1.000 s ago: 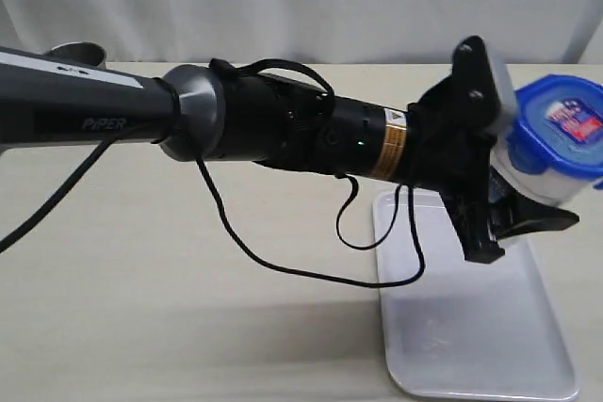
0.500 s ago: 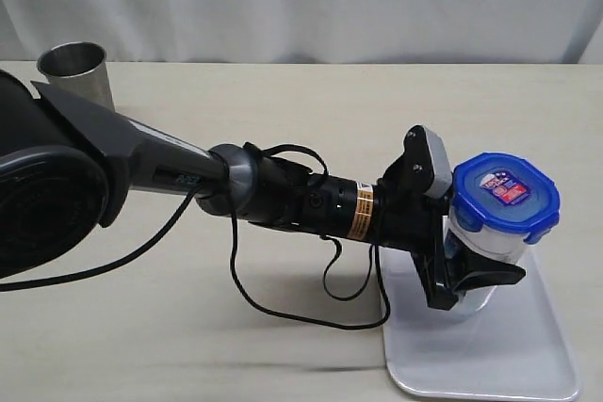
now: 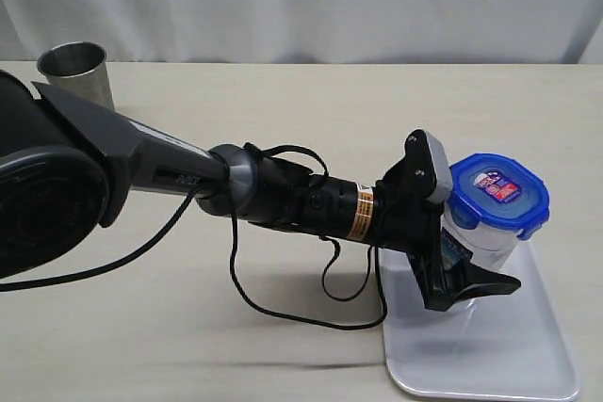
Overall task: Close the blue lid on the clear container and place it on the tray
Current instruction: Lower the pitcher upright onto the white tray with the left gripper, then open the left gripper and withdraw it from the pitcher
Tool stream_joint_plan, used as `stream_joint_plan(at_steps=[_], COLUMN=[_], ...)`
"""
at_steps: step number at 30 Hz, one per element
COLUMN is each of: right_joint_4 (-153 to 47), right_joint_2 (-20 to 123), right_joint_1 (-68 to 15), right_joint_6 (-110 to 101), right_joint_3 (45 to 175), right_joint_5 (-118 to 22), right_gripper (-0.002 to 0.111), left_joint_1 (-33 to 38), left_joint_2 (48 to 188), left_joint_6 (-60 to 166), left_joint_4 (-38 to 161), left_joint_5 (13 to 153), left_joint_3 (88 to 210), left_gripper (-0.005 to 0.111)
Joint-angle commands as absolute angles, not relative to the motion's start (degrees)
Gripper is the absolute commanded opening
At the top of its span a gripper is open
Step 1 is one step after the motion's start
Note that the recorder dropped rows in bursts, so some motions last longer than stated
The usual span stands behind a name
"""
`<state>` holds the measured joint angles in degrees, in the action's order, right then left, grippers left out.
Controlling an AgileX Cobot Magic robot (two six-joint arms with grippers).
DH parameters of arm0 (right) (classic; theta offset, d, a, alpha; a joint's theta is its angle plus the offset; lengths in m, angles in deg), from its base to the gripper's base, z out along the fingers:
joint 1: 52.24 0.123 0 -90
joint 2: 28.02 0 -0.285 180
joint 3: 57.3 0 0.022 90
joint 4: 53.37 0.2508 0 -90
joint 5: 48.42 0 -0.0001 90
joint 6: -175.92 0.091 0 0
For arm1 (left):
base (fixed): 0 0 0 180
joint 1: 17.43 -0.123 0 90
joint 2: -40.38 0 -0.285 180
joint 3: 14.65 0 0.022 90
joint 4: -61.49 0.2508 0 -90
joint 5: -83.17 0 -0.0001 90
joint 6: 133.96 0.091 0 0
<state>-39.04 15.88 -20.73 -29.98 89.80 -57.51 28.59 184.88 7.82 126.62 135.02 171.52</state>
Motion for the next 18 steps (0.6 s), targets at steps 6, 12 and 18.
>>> stream_joint_plan(at_steps=[6, 12, 18], right_joint_4=[-39.76, -39.76, -39.76], right_joint_2=[16.02, 16.02, 16.02], right_joint_1=[-21.06, -21.06, -21.06], right_joint_6=[-29.78, -29.78, -29.78], right_joint_3=[89.69, 89.69, 89.69], right_joint_5=[-57.86, -57.86, -58.14], right_gripper=[0.005, 0.005, 0.005], left_joint_1=[26.54, 22.78, 17.55], left_joint_2=[182.84, 182.84, 182.84], left_joint_6=[4.65, -2.48, -2.76], left_joint_4=[135.00, 141.40, 146.26], left_joint_5=[136.32, 138.41, 147.64], left_joint_3=[171.56, 171.56, 171.56], left_gripper=[0.101, 0.101, 0.101])
